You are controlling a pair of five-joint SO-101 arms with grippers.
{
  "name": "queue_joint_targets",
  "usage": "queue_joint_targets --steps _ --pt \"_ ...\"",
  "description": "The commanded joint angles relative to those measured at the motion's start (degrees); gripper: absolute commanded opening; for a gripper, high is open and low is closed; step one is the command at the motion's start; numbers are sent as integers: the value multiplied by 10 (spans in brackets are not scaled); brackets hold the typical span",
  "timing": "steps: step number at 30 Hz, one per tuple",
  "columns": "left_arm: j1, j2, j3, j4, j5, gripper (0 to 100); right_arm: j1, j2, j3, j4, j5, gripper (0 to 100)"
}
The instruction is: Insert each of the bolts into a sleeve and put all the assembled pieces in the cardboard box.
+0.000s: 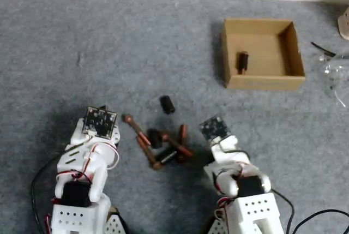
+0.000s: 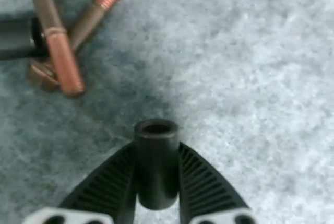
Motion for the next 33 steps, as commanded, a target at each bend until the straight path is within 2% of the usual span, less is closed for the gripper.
queue_joint_targets --steps 1,10,16,19,23,28,33 --pt "-4 -3 -49 -10 4 7 11 -7 -4 2 9 5" --pt "0 18 -74 2 5 24 11 -7 -4 2 9 5" --pt "27 261 -178 -2 4 34 11 -7 -3 2 9 5" --pt "65 387 -219 -2 6 37 11 -7 -3 2 9 5" --pt "109 491 -248 -25 70 38 11 -7 -3 -2 9 5" --pt "101 562 -250 -98 146 50 11 -6 26 -20 10 5" --pt "93 606 -253 -112 207 181 11 -6 26 -20 10 5"
